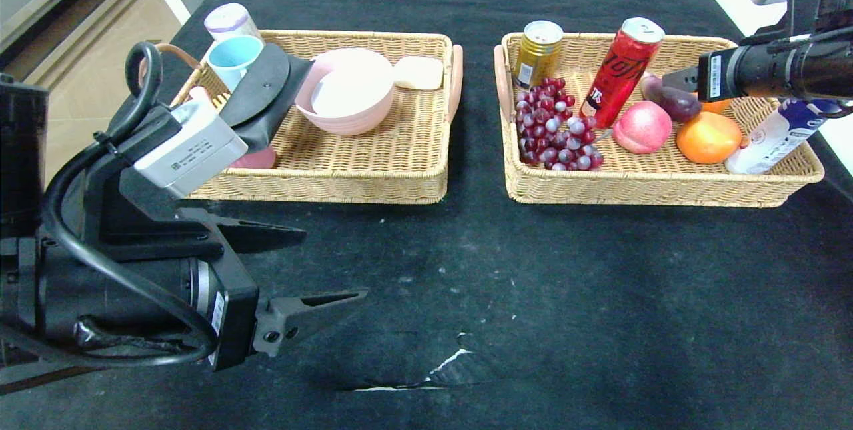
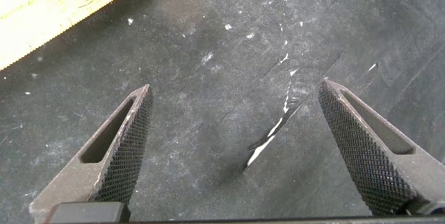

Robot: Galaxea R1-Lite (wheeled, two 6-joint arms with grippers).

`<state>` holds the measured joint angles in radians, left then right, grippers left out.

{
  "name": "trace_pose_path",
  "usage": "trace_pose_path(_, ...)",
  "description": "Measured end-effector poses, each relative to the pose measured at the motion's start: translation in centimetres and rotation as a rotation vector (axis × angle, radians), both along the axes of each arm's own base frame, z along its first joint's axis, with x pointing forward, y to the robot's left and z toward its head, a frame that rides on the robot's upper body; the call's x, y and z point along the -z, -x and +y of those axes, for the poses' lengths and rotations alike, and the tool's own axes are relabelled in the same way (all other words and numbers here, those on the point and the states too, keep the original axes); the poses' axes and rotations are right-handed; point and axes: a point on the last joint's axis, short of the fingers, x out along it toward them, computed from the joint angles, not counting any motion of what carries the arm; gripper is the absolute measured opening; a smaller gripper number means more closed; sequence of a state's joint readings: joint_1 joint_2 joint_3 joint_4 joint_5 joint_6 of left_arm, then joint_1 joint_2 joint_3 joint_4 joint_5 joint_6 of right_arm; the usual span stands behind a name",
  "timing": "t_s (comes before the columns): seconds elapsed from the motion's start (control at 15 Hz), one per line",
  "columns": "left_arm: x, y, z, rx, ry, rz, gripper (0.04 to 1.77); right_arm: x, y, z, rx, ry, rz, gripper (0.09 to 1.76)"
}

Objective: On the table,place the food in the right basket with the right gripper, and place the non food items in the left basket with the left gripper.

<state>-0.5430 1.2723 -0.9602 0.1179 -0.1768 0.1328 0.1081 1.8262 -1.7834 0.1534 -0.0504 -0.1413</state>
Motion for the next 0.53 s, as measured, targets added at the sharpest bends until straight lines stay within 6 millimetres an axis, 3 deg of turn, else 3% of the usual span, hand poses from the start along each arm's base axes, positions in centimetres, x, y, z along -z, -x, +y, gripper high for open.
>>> trace_pose_path(0.27, 0.0, 0.1, 0.0, 0.000, 0.001, -0.002, 1.72, -0.3, 0.7, 0.2, -0.014, -0.001, -0.001, 1.50)
trace_pose_path(0.53, -0.3, 0.2, 0.1, -0.001, 0.008, -0.013, 1.72, -0.8, 3.1, 0.5, -0.101, -0.015, -0.002, 1.58)
